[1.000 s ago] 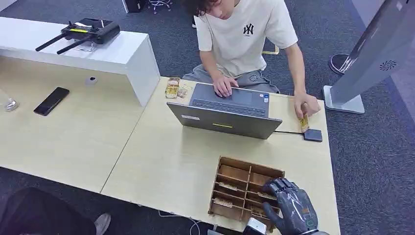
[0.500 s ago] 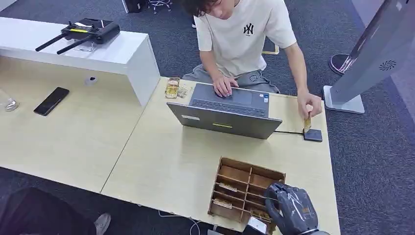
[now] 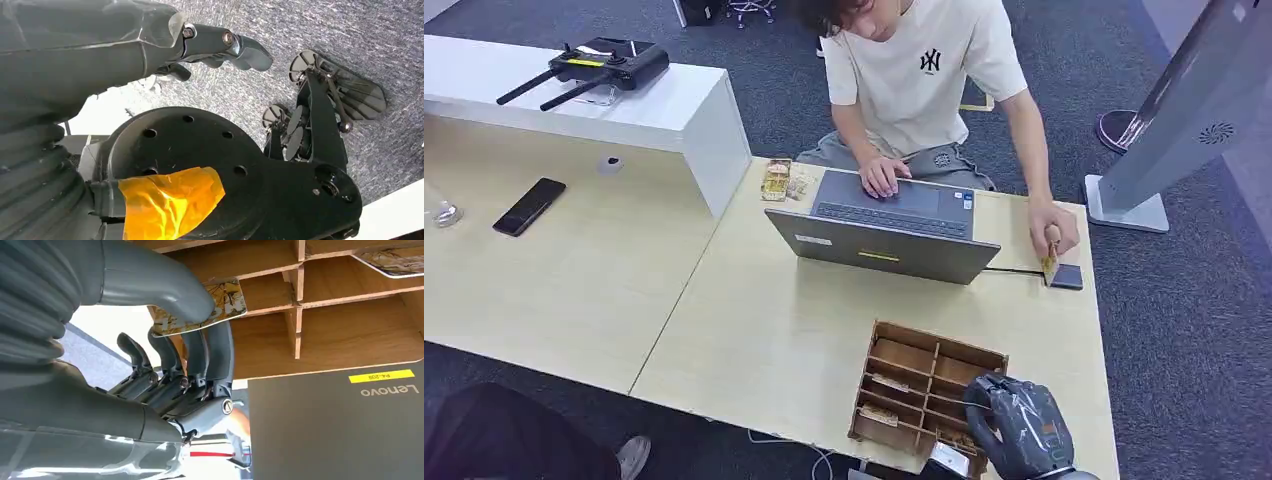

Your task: Pass the card to the sensor for recognition and then transmit it.

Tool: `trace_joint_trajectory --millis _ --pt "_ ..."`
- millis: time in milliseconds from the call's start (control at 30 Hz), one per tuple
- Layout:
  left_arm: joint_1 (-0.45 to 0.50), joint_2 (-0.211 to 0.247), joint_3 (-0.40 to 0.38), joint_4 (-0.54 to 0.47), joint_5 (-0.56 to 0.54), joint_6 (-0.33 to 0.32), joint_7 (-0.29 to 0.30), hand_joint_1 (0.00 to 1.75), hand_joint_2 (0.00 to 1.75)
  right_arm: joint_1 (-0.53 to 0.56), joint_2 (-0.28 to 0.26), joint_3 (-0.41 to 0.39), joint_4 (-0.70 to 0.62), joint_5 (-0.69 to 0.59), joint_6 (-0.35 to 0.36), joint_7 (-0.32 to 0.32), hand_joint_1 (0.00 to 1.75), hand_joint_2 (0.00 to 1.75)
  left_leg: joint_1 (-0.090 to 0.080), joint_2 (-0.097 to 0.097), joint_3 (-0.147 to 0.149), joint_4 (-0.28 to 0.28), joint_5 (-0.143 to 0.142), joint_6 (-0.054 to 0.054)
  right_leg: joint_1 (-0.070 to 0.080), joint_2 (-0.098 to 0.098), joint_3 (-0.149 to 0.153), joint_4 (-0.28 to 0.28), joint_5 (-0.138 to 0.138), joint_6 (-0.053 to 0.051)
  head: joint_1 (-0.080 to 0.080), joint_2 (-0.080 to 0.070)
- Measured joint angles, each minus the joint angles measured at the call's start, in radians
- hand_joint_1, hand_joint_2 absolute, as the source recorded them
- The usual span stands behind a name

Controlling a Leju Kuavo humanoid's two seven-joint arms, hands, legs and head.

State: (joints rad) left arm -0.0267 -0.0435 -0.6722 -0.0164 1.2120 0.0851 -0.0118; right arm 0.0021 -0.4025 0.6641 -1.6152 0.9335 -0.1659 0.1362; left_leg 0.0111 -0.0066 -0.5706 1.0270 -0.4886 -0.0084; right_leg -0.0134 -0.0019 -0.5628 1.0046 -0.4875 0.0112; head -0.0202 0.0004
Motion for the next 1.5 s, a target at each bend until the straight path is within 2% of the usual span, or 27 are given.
trace_joint_trajectory --millis 233,267,400,667,1033,1200,1500 --pt "0.0 0.0 -0.002 0.0 0.006 0.0 0.0 0.0 1.75 -0.003 0.002 -0.002 -0.001 -0.005 -0.02 0.002 1.61 1.75 0.0 0.0 0.0 0.0 0.0 0.0 0.0 0.0 0.0 0.0 0.0 0.0 0.0 0.0" --pt "0.0 0.0 -0.003 0.0 0.007 0.0 0.0 0.0 1.75 -0.003 0.003 -0.004 -0.003 -0.005 -0.024 0.002 1.66 1.75 0.0 0.0 0.0 0.0 0.0 0.0 0.0 0.0 0.0 0.0 0.0 0.0 0.0 0.0" --pt "0.0 0.0 -0.012 0.0 0.012 0.0 -0.001 0.0 1.75 -0.009 0.006 -0.017 -0.022 -0.012 -0.04 0.001 1.64 1.75 0.0 0.0 0.0 0.0 0.0 0.0 0.0 0.0 0.0 0.0 0.0 0.0 0.0 0.0" --pt "0.0 0.0 -0.022 0.0 0.024 0.001 -0.006 0.0 1.75 -0.012 0.015 -0.057 -0.093 -0.092 -0.041 -0.012 1.75 1.75 0.0 0.0 0.0 0.0 0.0 0.0 0.0 0.0 0.0 0.0 0.0 0.0 0.0 0.0" --pt "0.0 0.002 -0.039 0.0 0.042 0.0 -0.01 0.0 1.75 -0.03 0.018 -0.139 -0.165 -0.438 0.128 -0.033 1.75 1.75 0.0 0.0 0.0 0.0 0.0 0.0 0.0 0.0 0.0 0.0 0.0 0.0 0.0 0.0" --pt "0.001 0.004 -0.043 0.0 0.049 0.0 -0.01 0.0 1.75 -0.043 0.018 -0.167 -0.169 -0.591 0.178 -0.046 1.75 1.75 0.0 0.0 0.0 0.0 0.0 0.0 0.0 0.0 0.0 0.0 0.0 0.0 0.0 0.0" --pt "0.001 0.008 -0.048 0.0 0.06 0.002 -0.009 0.0 1.75 -0.069 0.018 -0.17 -0.162 -0.655 0.193 -0.056 1.75 1.75 0.0 0.0 0.0 0.0 0.0 0.0 0.0 0.0 0.0 0.0 0.0 0.0 0.0 0.0"
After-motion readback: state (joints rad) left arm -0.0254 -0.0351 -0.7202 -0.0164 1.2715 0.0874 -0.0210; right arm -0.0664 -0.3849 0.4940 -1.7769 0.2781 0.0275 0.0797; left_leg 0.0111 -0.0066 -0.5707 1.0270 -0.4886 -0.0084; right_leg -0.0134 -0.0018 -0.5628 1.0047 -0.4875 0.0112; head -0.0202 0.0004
